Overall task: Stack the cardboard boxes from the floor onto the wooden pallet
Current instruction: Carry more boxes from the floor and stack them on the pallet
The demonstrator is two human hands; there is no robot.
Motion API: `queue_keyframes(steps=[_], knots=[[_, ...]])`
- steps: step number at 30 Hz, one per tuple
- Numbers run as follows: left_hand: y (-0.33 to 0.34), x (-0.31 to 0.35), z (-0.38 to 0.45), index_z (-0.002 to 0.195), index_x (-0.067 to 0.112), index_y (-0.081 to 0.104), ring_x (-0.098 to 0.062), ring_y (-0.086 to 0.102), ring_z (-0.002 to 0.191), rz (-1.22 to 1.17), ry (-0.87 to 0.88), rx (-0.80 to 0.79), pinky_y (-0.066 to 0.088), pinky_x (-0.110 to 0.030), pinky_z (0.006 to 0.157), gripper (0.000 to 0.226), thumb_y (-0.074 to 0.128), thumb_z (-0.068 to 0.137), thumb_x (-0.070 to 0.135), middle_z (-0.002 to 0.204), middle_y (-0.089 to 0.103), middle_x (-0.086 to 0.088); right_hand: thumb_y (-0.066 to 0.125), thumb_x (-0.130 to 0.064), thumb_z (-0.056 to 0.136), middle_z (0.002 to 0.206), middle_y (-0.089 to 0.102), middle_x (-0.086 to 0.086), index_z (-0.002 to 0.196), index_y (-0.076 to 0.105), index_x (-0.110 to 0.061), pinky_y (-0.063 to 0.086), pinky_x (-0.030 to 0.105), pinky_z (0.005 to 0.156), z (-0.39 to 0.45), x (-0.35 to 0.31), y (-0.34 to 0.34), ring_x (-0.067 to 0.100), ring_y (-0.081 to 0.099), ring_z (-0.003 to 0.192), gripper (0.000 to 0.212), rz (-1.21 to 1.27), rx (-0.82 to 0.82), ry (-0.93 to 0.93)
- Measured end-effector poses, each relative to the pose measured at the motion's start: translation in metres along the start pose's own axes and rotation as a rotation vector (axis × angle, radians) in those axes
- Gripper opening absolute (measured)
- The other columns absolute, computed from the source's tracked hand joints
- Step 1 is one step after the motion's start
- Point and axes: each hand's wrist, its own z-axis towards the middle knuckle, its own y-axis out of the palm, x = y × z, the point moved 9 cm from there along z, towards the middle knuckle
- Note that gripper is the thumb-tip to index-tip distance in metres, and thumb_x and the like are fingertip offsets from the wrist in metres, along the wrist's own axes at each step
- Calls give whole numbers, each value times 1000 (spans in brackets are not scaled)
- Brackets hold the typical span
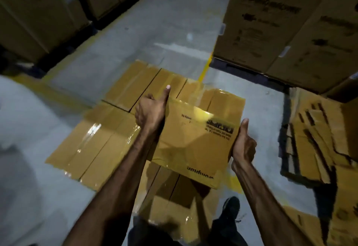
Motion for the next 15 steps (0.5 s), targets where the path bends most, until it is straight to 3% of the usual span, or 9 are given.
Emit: queue_keyframes(steps=[1,4,8,10,15], knots=[[4,3,-4,88,20,65,-33,66,99,28,-13,51,50,-44,87,81,56,66,98,93,68,-5,35,-100,79,62,50,4,63,45,-20,34,36,60,16,8,6,21,50,57,82,-22,-30,37],[23,16,-25,110,15,72,-29,67,99,108,-52,161,56,-46,90,85,62,63,86,105,74,-5,48,-93,78,64,49,4,65,48,-24,35,37,62,55,30,14,19,49,60,70,-35,-153,125],[52,40,-48,80,15,63,-24,63,76,138,3,193,54,-41,72,57,63,66,70,75,62,1,55,-80,76,66,55,3,61,53,-25,41,43,63,88,39,7,32,56,63,58,29,-236,166],[63,43,-54,79,15,61,-24,64,77,123,23,189,54,-42,73,51,64,69,64,73,60,2,54,-75,77,72,59,7,68,55,-22,43,44,65,99,36,4,37,62,71,54,46,-239,153],[67,36,-62,82,21,66,-13,62,76,7,82,171,56,-41,78,27,66,82,48,78,66,6,54,-67,77,72,60,7,67,55,-20,41,40,65,99,11,-10,28,60,69,49,111,-154,85]])
